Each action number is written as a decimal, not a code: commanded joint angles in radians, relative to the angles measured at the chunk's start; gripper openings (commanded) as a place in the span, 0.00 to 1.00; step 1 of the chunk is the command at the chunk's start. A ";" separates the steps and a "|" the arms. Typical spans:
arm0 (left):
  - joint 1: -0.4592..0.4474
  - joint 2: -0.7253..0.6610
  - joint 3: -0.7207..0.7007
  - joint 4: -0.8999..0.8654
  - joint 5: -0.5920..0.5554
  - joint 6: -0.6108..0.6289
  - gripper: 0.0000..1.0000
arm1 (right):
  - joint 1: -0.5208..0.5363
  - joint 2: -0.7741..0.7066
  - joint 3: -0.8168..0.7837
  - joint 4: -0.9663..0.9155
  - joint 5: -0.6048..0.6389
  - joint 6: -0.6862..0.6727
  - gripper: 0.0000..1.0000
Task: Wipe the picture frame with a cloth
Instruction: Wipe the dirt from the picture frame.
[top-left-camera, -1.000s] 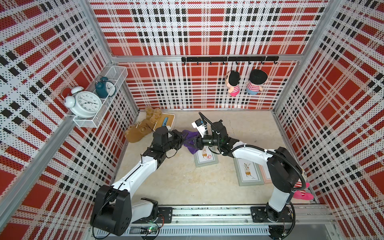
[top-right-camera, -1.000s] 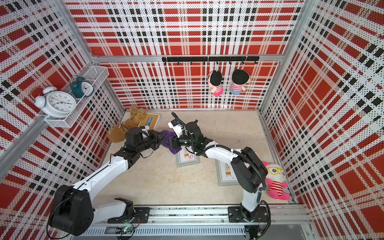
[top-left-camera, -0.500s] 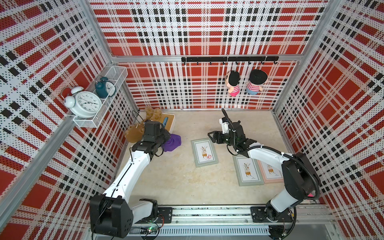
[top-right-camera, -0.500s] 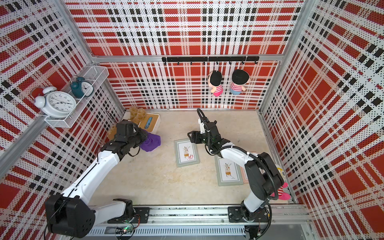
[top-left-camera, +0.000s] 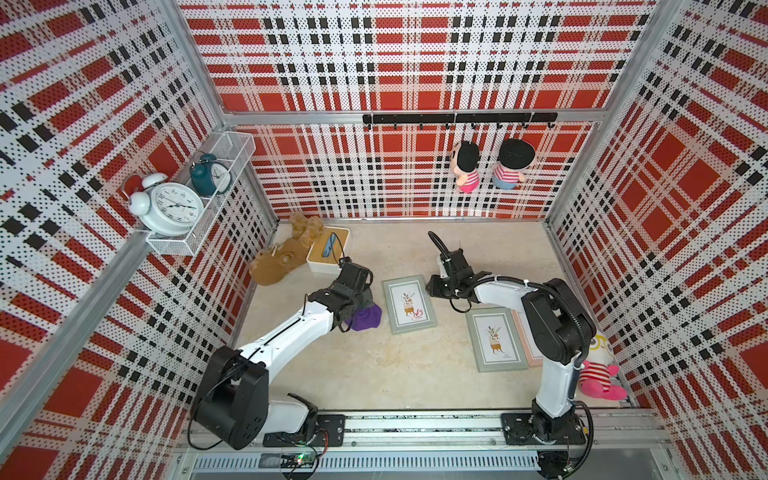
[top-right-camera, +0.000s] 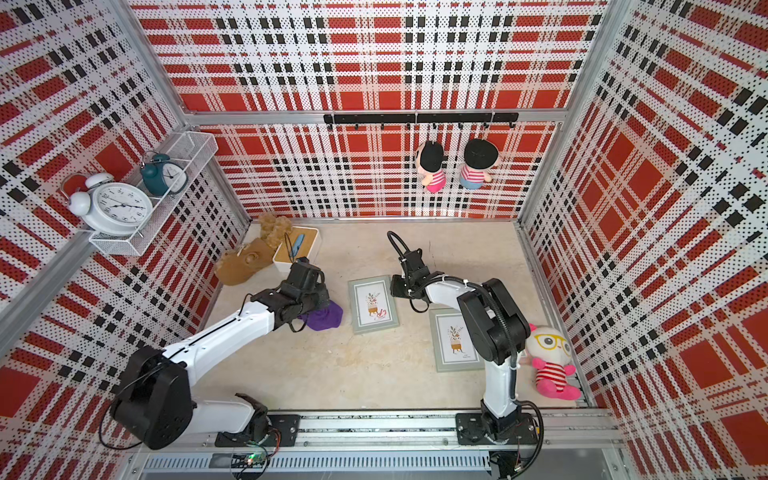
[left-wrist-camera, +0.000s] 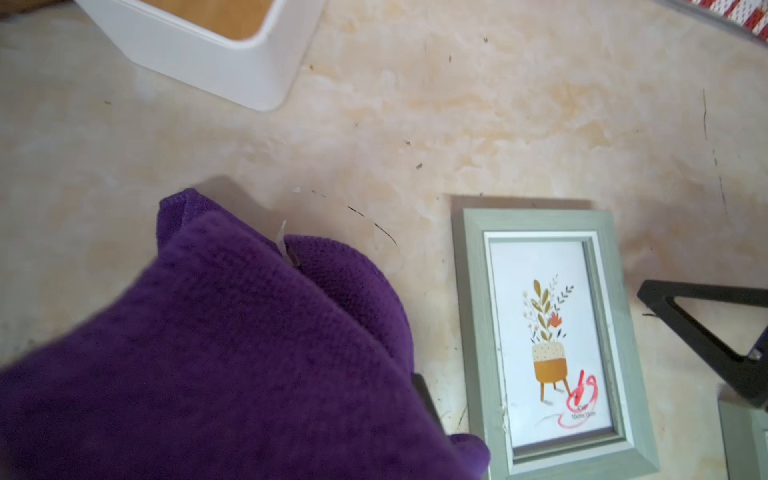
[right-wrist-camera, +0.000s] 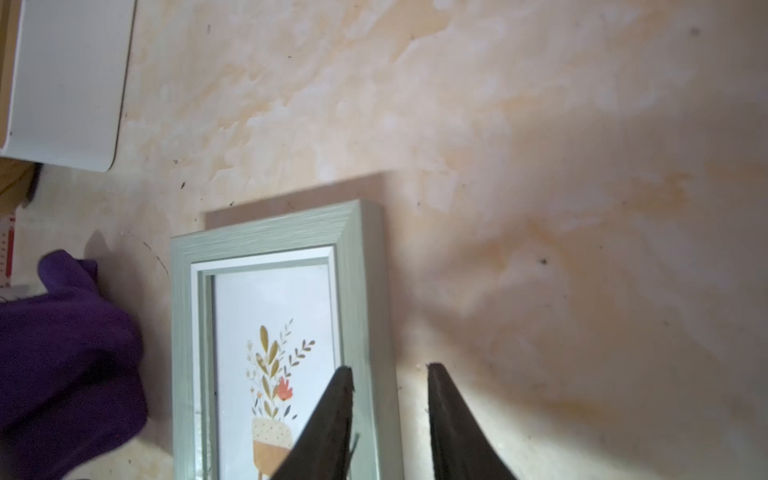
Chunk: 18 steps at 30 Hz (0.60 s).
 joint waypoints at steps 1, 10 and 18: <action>-0.027 0.048 -0.007 0.133 0.017 0.000 0.00 | -0.008 0.013 0.010 -0.009 -0.021 0.003 0.29; -0.031 0.168 -0.025 0.323 0.142 0.004 0.00 | -0.010 0.027 -0.017 0.027 -0.083 -0.013 0.28; -0.021 0.314 0.118 0.316 0.125 -0.009 0.00 | -0.012 0.055 -0.024 0.022 -0.093 0.000 0.18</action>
